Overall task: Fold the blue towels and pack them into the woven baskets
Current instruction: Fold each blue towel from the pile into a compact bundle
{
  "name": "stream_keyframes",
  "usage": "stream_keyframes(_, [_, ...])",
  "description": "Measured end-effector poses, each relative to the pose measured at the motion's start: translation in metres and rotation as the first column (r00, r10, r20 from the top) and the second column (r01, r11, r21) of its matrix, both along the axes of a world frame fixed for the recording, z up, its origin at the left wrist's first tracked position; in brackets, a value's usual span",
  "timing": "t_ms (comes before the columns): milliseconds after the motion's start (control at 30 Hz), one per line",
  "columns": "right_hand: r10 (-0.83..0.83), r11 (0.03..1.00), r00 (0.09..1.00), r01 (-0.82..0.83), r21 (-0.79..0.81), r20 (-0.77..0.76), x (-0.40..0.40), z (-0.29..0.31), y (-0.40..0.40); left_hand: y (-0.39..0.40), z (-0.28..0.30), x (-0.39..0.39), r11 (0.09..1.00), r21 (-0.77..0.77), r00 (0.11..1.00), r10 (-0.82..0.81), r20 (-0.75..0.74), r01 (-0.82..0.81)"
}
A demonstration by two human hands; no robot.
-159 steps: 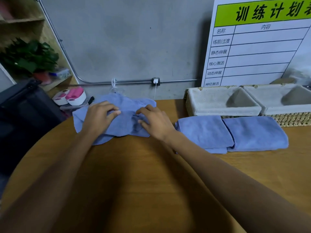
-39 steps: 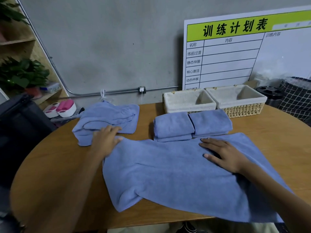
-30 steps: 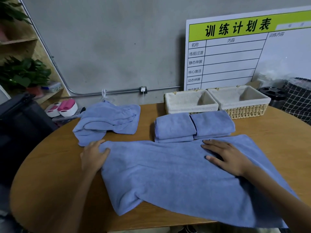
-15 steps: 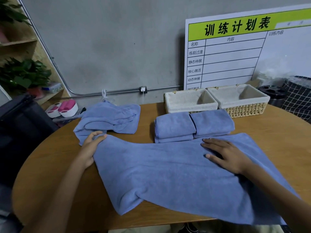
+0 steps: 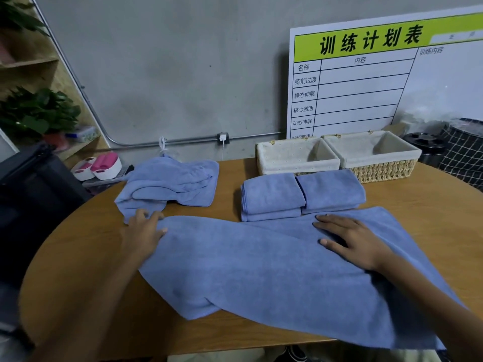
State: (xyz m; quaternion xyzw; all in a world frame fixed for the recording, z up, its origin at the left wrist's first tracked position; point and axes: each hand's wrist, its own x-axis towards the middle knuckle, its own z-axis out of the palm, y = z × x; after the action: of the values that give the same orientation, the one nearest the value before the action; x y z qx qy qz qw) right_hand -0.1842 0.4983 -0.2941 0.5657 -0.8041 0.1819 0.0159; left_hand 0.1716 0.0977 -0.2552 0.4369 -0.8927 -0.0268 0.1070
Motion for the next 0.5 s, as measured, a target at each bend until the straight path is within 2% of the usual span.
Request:
stream_keyframes(67, [-0.002,1.0,1.0,0.002,0.003,0.002,0.0,-0.001,0.001,0.021,-0.019,-0.005,0.994,-0.104,0.99,0.011,-0.143,-0.026])
stream_keyframes(133, [-0.003,1.0,1.0,0.003,0.012,0.001,0.0,0.0,0.001,0.043,-0.028,-0.008,0.996,-0.063,0.952,-0.075,-0.297,0.059])
stream_keyframes(167, [-0.004,1.0,1.0,0.004,0.013,0.001,0.0,0.0,0.001,0.049,-0.033,-0.005,0.992,-0.037,0.941,-0.13,-0.312,0.124])
stream_keyframes(300, [-0.023,1.0,1.0,0.023,-0.007,-0.015,0.002,0.001,-0.001,0.048,-0.039,0.006,0.97,0.022,0.942,-0.229,-0.246,0.241])
stream_keyframes(500, [-0.135,0.991,0.987,0.136,0.007,-0.083,0.004,0.002,0.002,0.074,-0.031,-0.008,0.975,0.069,0.97,-0.201,-0.133,0.212])
